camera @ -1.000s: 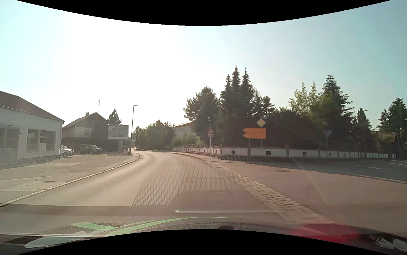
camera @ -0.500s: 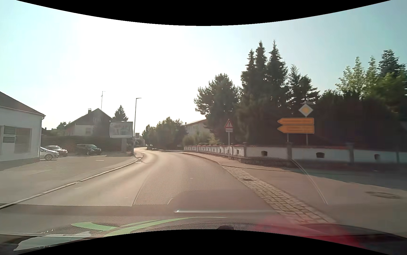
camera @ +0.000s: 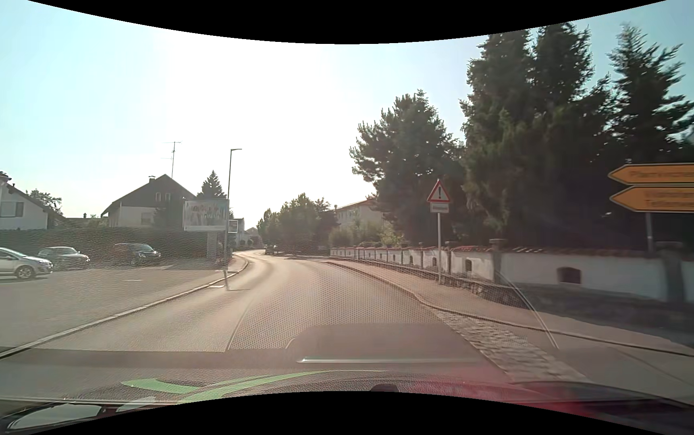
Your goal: Follow the waypoints while adhering to traffic rules and regulations
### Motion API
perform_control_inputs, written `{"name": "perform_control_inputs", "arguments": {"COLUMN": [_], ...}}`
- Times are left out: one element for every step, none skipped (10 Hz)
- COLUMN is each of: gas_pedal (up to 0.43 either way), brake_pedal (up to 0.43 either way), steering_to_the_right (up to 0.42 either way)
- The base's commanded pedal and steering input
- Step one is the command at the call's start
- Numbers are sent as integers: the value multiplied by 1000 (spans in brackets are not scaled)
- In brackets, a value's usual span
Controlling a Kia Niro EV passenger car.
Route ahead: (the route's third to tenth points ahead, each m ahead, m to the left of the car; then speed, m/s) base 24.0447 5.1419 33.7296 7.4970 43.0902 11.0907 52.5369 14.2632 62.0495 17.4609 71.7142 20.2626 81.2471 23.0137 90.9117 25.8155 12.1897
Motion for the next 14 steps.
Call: {"name": "perform_control_inputs", "arguments": {"gas_pedal": [87, 87, 98, 98, 98, 98, 98, 98, 98, 98, 98, 98, 98, 98], "brake_pedal": [0, 0, 0, 0, 0, 0, 0, 0, 0, 0, 0, 0, 0, 0], "steering_to_the_right": [-44, -43, -43, -42, -42, -41, -40, -38, -38, -38, -38, -38, -38, -38]}}
